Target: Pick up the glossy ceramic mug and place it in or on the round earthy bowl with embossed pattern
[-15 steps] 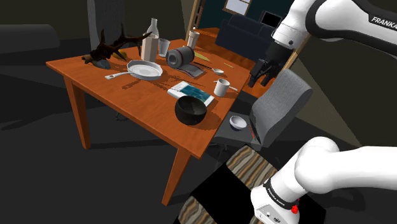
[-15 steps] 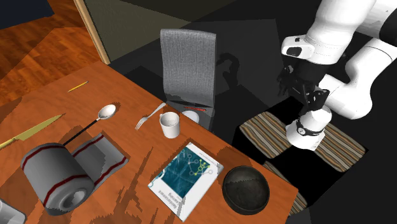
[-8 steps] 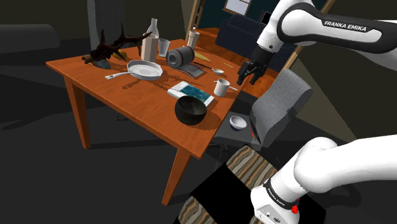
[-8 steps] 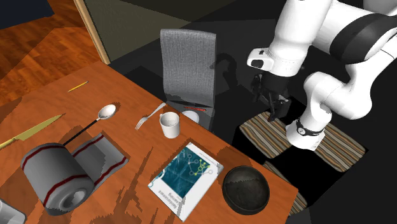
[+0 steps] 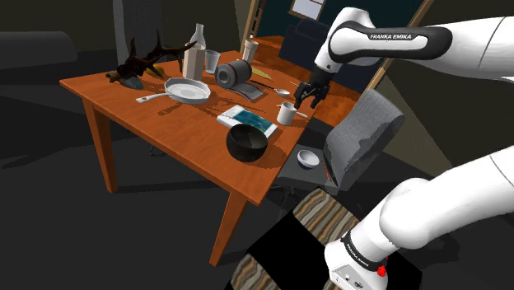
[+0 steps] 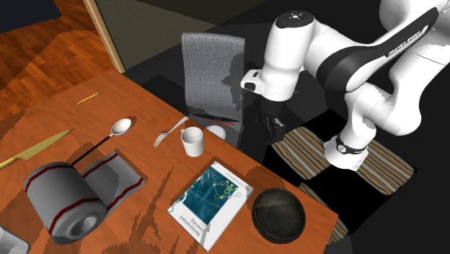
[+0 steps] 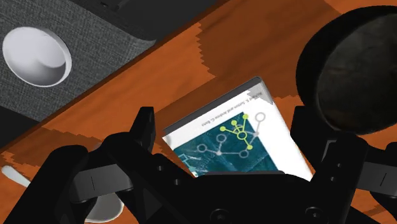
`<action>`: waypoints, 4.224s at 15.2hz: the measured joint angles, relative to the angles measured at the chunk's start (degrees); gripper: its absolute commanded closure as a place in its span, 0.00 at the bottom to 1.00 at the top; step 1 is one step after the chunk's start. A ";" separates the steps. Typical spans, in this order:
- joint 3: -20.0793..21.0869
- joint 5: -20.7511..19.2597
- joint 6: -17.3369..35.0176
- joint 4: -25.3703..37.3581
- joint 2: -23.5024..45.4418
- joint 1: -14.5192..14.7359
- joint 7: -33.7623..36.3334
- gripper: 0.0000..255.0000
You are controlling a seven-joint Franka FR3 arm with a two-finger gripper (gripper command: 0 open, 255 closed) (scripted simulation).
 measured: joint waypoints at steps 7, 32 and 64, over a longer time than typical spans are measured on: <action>-3.17 1.42 5.21 8.96 14.22 -1.35 -3.72 0.00; -5.10 9.19 11.19 35.42 47.21 -8.15 -11.30 0.00; -5.79 8.01 -0.75 43.73 43.44 -8.08 -10.84 1.00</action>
